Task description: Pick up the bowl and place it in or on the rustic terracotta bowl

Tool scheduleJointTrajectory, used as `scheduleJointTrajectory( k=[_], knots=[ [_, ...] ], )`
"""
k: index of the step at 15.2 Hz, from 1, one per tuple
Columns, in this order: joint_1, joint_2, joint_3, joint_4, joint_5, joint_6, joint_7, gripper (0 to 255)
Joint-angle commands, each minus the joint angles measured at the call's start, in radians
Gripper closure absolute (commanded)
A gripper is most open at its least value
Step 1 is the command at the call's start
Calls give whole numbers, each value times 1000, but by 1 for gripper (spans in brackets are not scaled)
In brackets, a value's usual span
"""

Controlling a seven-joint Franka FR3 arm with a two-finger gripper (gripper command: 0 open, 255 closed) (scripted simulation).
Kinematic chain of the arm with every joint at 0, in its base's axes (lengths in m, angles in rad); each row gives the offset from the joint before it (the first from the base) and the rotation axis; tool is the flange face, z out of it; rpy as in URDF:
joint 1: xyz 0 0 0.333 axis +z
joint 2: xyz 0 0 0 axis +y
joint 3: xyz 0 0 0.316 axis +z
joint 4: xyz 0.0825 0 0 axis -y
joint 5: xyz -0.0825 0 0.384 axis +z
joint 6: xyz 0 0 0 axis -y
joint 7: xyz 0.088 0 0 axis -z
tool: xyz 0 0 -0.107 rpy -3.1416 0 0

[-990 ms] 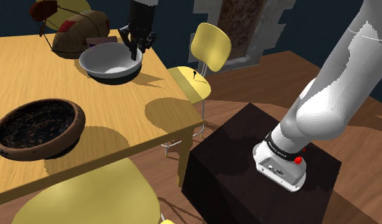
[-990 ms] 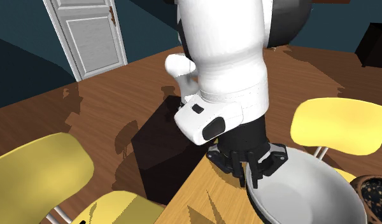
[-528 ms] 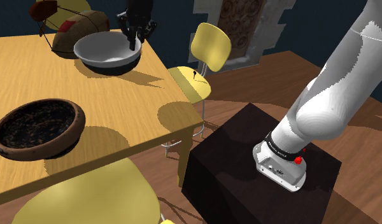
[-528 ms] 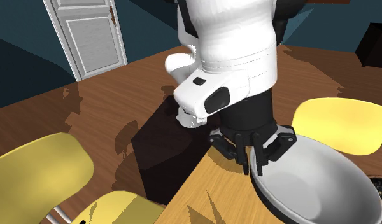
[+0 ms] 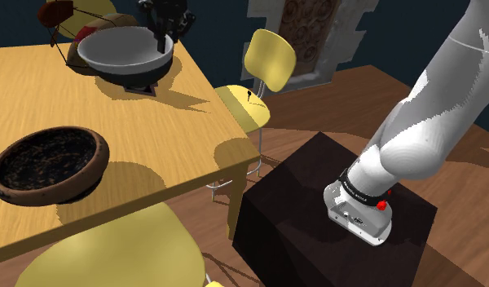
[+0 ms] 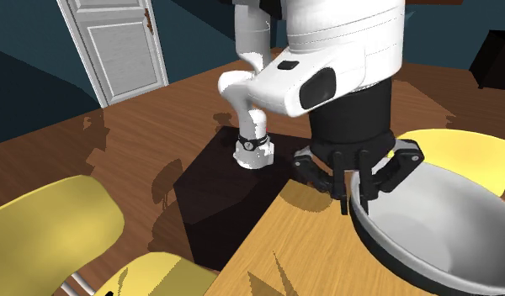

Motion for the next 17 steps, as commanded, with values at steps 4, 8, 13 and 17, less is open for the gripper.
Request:
scheduleJointTrajectory(
  k=[4,8,13,17],
  knots=[
    [61,44,47,59,-27,12,114,255],
    [120,98,84,131,-62,16,216,255],
    [204,191,120,257,-121,5,344,255],
    [283,288,139,394,-178,-22,442,255]
  ],
)
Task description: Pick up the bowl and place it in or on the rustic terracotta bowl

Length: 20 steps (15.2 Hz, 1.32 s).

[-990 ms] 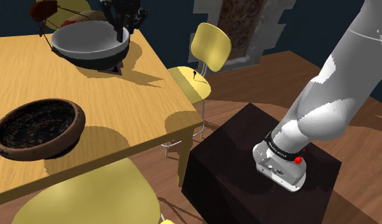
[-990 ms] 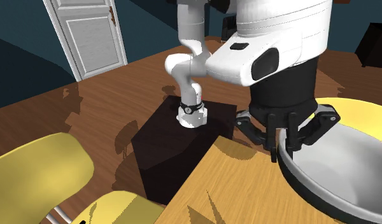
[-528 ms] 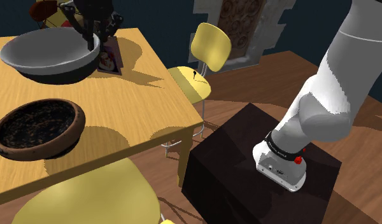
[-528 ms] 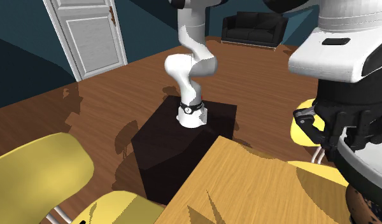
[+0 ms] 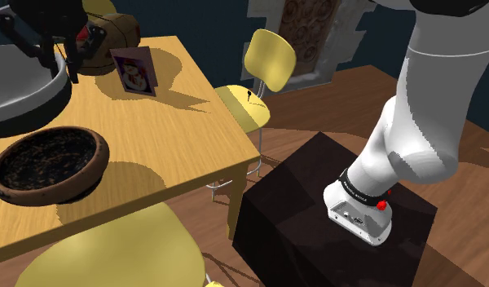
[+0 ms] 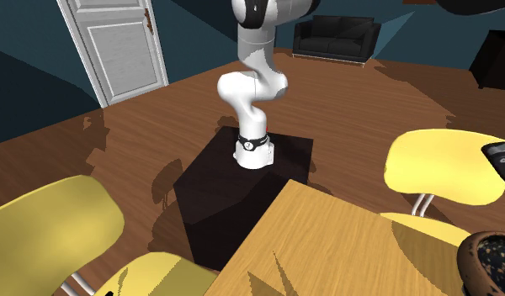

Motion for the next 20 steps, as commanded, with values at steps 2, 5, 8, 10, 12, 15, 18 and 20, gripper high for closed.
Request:
scheduleJointTrajectory(
  k=[2,5,8,10,12,15,18,20],
  knots=[
    [15,11,3,-5,-8,21,17,255],
    [12,8,3,-51,-4,62,10,255],
    [9,6,2,-93,-2,102,3,255],
    [8,7,2,-119,0,128,-2,255],
    [7,8,2,-144,1,154,-6,255],
    [6,13,1,-178,2,192,-12,255],
    [6,16,1,-199,2,216,-16,255],
    [6,16,1,-199,2,216,-16,255]
  ],
)
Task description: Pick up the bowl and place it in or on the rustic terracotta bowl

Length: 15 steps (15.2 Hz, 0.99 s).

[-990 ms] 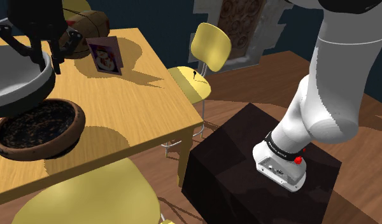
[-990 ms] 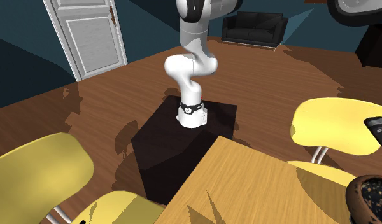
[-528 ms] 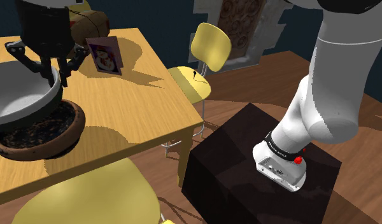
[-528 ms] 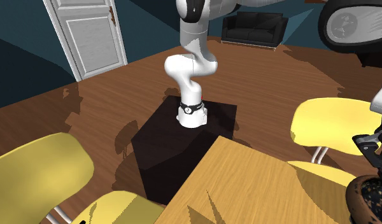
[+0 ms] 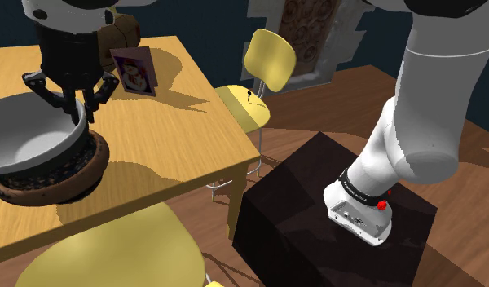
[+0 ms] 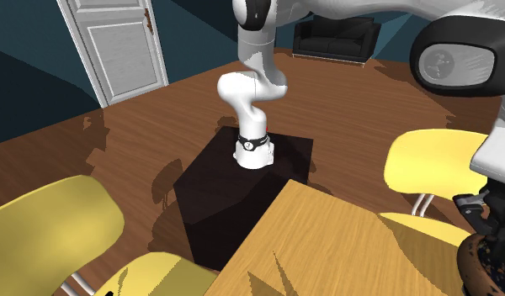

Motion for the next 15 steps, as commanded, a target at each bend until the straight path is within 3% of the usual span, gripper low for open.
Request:
scheduleJointTrajectory(
  k=[1,4,5,10,15],
  knots=[
    [1,0,0,0,0,2,1,255],
    [1,0,0,0,0,2,1,255],
    [1,0,0,0,0,2,1,0],
    [1,0,0,0,0,2,1,0],
    [-18,-43,0,63,13,-105,-6,0]
  ],
)
